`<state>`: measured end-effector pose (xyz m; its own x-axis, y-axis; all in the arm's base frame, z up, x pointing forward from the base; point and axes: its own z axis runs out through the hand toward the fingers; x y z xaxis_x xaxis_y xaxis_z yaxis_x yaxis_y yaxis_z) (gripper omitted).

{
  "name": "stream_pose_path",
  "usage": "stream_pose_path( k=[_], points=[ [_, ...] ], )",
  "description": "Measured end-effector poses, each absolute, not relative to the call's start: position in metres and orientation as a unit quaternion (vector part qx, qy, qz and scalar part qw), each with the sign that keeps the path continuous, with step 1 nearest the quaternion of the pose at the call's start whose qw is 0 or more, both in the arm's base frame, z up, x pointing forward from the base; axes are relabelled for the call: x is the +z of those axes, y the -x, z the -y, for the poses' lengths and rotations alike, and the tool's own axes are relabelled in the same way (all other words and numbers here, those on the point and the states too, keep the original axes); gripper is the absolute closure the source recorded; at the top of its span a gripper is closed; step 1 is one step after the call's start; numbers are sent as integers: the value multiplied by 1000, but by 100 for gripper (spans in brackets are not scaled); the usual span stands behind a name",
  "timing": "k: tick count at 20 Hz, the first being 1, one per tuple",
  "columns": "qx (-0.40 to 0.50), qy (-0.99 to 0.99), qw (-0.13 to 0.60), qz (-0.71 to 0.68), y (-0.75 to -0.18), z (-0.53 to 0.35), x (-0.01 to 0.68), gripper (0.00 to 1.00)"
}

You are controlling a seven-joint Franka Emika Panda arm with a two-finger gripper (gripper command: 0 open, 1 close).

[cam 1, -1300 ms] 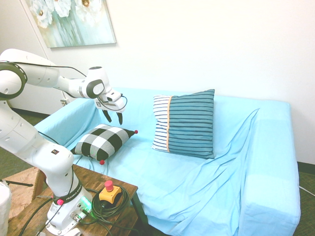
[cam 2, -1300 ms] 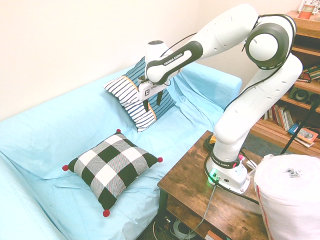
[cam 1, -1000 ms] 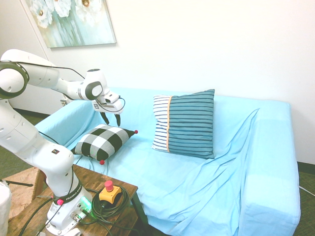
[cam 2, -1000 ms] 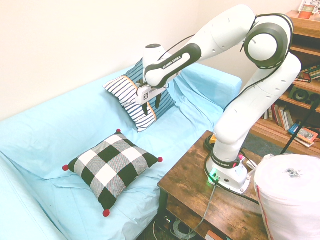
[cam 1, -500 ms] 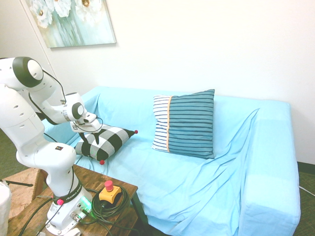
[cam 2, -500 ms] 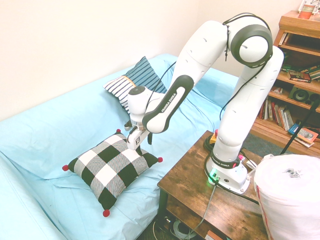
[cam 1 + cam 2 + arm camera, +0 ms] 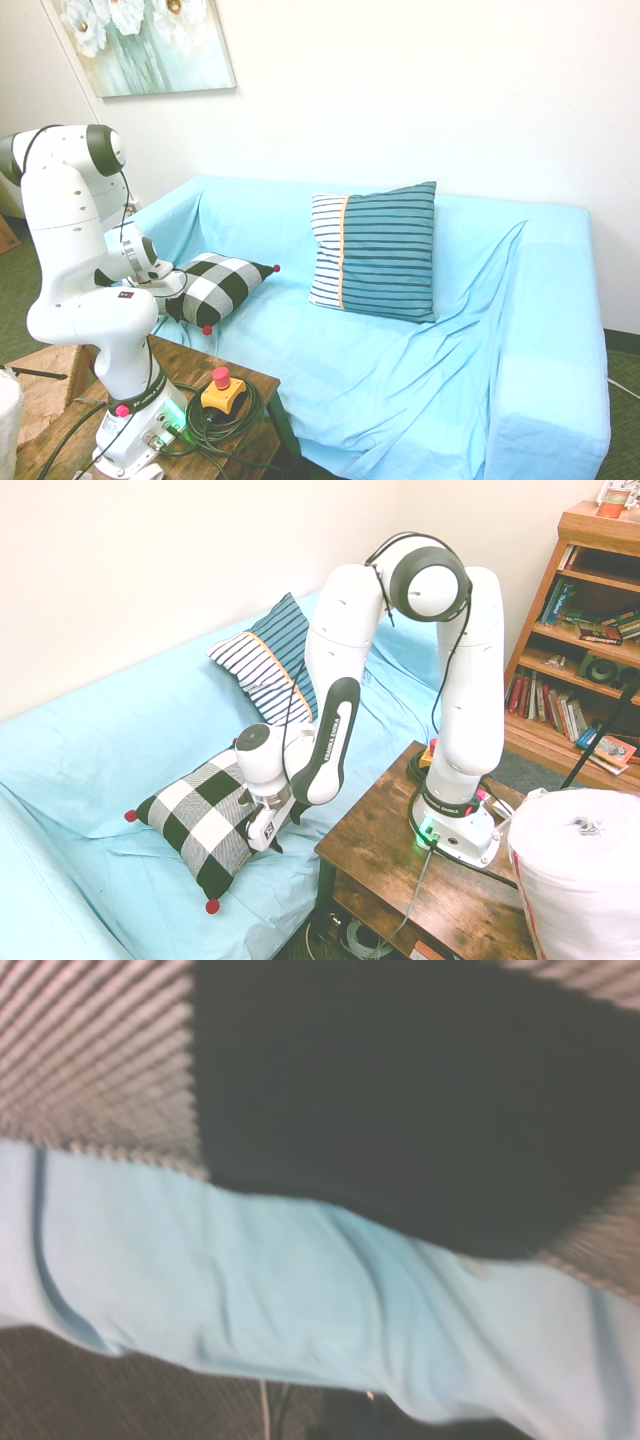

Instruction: Stand the pillow up

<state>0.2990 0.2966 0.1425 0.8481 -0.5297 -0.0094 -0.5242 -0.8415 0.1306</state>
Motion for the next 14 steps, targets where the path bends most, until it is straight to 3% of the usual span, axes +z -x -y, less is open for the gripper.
stream_pose_path(
  k=[8,14],
  points=[
    [-9,-947,45,317,-306,-322,77,0],
    [32,-932,21,360,-327,-321,86,0]
  ],
)
